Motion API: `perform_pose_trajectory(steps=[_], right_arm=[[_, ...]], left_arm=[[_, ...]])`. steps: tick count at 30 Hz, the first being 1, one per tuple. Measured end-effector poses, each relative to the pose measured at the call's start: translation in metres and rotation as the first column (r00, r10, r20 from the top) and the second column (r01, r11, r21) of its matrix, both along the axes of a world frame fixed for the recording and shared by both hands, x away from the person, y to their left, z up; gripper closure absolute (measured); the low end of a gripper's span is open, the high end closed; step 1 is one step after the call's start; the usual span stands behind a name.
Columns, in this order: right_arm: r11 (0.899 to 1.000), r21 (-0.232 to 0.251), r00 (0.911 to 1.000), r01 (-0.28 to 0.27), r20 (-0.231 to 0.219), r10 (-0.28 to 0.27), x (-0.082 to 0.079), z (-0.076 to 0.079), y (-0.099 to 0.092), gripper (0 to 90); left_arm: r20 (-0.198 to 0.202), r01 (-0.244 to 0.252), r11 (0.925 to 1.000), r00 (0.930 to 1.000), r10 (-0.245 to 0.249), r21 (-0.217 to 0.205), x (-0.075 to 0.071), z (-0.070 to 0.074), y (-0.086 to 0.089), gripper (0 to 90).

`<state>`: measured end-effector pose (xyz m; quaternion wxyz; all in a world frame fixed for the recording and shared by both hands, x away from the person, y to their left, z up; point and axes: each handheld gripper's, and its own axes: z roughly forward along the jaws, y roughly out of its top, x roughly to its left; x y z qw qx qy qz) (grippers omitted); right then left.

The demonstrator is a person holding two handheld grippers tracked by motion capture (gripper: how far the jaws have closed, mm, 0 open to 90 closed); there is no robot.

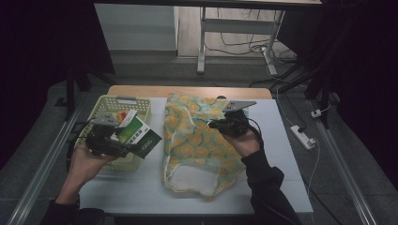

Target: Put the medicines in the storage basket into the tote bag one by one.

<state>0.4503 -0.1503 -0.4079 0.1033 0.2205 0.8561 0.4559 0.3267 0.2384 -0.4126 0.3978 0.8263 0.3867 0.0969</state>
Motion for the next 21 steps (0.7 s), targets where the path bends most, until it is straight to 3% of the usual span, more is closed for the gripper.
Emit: perform_pose_trajectory(steps=[10,21], right_arm=[[1.0,-0.004,1.0,-0.001,0.0,0.001,0.001,-0.002,0.0,89.7],[1.0,-0.004,1.0,-0.001,-0.001,0.001,0.0,-0.003,0.0,89.7]], left_arm=[[-0.016,0.099,0.995,0.995,-0.099,0.011,-0.005,-0.014,-0.036,17.0],[-0.026,0.22,0.9753,0.9753,-0.219,0.02,-0.007,-0.022,-0.085,16.9]])
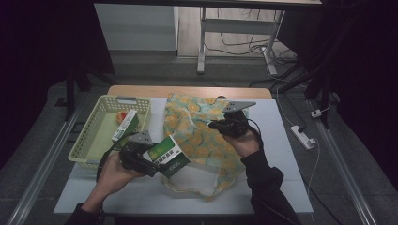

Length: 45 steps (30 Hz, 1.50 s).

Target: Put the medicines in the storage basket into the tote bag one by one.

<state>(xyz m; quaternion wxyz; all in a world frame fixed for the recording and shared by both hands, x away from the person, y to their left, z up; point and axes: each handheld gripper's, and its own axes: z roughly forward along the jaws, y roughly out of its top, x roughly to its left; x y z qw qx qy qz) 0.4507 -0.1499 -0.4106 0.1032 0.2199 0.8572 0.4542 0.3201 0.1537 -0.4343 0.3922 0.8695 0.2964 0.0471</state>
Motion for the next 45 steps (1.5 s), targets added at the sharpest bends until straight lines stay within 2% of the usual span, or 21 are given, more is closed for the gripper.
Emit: perform_pose_trajectory(steps=[12,20,25,27,32,34,36,40,45], right_arm=[[1.0,0.002,0.9998,-0.011,0.015,0.01,-0.002,0.002,0.001,89.7],[1.0,0.01,0.9997,-0.016,0.019,0.015,-0.006,0.004,0.003,89.7],[1.0,0.01,0.9996,-0.019,0.021,0.019,-0.007,0.004,0.004,89.7],[1.0,0.012,0.9995,-0.023,0.021,0.022,-0.008,0.004,0.005,89.7],[0.999,0.014,0.9992,-0.034,0.022,0.034,-0.009,0.005,0.006,89.7],[0.999,0.016,0.9992,-0.036,0.02,0.035,-0.009,0.004,0.007,89.6],[0.999,0.016,0.9991,-0.037,0.022,0.036,-0.009,0.004,0.007,89.7],[0.999,0.02,0.9987,-0.044,0.027,0.044,-0.01,0.004,0.009,89.7],[0.999,0.02,0.9988,-0.043,0.024,0.042,-0.011,0.003,0.01,89.7]], left_arm=[[-0.023,0.07,0.9975,0.9973,-0.07,-0.006,0.018,-0.016,-0.045,16.9],[-0.031,0.087,0.9962,0.9958,-0.087,0.003,0.029,-0.021,-0.065,16.9],[-0.059,0.063,0.9978,0.9964,-0.062,0.02,0.043,-0.029,-0.074,16.9],[-0.067,0.039,0.9991,0.997,-0.038,0.015,0.049,-0.031,-0.075,16.9],[-0.066,0.009,0.9998,0.9978,-0.008,0.017,0.062,-0.03,-0.078,16.9],[-0.079,0.01,0.9998,0.9968,-0.009,0.017,0.067,-0.031,-0.08,16.9],[-0.104,0.016,0.9998,0.9944,-0.017,-0.01,0.073,-0.033,-0.082,16.9],[-0.082,-0.009,0.9993,0.9966,0.012,0.037,0.08,-0.037,-0.089,16.8],[-0.079,-0.045,0.9985,0.9957,0.047,0.03,0.091,-0.038,-0.09,16.8]])
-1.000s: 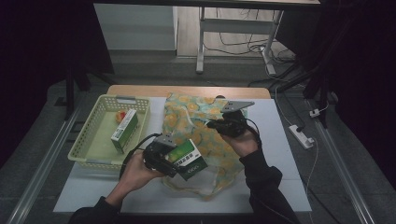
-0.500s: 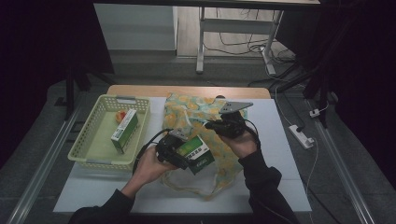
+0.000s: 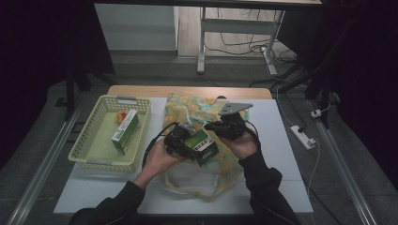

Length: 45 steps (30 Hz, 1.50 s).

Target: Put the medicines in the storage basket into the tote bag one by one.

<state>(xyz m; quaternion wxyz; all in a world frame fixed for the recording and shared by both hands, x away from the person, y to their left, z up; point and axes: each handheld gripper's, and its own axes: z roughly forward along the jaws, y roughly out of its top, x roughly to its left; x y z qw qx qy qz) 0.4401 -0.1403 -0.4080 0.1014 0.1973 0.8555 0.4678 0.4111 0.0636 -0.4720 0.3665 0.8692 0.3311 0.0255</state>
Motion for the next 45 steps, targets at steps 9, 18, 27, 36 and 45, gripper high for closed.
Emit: perform_pose_trajectory(steps=[9,18,27,36,45], right_arm=[[1.0,-0.006,1.0,0.004,-0.007,-0.004,0.002,-0.003,0.0,89.7],[0.999,-0.031,0.9999,0.008,-0.012,-0.009,0.004,-0.009,0.002,89.7],[0.999,-0.036,0.9997,0.015,-0.019,-0.016,0.006,-0.013,0.003,89.7],[0.999,-0.041,0.9993,0.028,-0.023,-0.029,0.009,-0.015,-0.001,89.7],[0.999,-0.034,0.9993,0.026,-0.025,-0.027,0.01,-0.014,-0.002,89.7]], left_arm=[[0.022,-0.083,0.9966,0.9963,0.083,0.0,0.02,0.002,0.002,16.7],[0.017,-0.155,0.987,0.9879,0.154,0.043,0.038,-0.01,0.002,16.7],[0.051,-0.209,0.9771,0.977,0.207,0.04,0.048,-0.014,-0.001,16.4],[0.097,-0.218,0.9746,0.9722,0.213,0.05,0.052,-0.019,-0.009,12.9],[0.081,-0.207,0.9783,0.9752,0.206,0.002,0.039,-0.008,0.001,9.2]])
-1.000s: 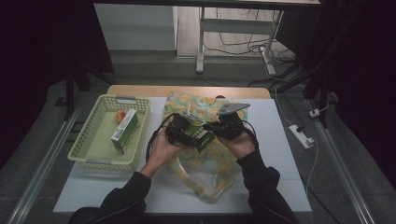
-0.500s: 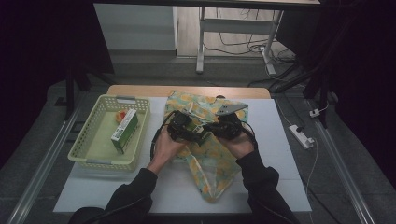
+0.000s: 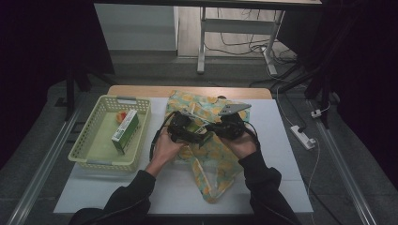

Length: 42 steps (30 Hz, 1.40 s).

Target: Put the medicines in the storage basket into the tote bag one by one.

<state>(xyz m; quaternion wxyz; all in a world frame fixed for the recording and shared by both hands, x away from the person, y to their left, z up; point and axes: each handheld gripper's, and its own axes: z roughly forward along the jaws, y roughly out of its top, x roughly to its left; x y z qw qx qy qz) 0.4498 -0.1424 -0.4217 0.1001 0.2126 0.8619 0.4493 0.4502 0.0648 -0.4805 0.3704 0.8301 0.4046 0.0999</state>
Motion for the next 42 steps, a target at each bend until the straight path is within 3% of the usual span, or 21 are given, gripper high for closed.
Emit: perform_pose_trajectory(steps=[5,11,22,28,37,42], right_arm=[[1.0,0.003,1.0,0.0,-0.002,0.0,0.0,0.0,-0.001,89.6],[1.0,0.004,1.0,-0.001,-0.002,0.001,0.0,0.001,0.0,89.6],[1.0,0.018,1.0,-0.005,0.004,0.005,-0.002,0.004,-0.001,89.6],[1.0,0.02,1.0,-0.007,0.003,0.007,-0.003,0.005,-0.001,89.6],[1.0,0.019,1.0,-0.007,-0.001,0.007,-0.002,0.004,-0.001,89.6],[1.0,0.018,1.0,-0.007,-0.002,0.007,-0.002,0.004,-0.001,89.6]], left_arm=[[-0.001,0.026,0.9996,0.9997,-0.026,0.012,-0.013,0.006,0.007,7.9],[0.003,0.071,0.9975,0.9975,-0.071,-0.004,-0.03,0.016,0.015,7.0],[0.011,0.101,0.9926,0.9948,-0.101,-0.067,-0.056,0.031,0.034,3.3],[0.021,0.088,0.9895,0.9961,-0.086,-0.115,-0.063,0.033,0.055,0.8],[0.037,0.075,0.9917,0.9967,-0.071,-0.104,-0.072,0.033,0.078,0.0],[0.051,0.035,0.9955,0.9982,-0.031,-0.088,-0.077,0.034,0.094,0.0]])
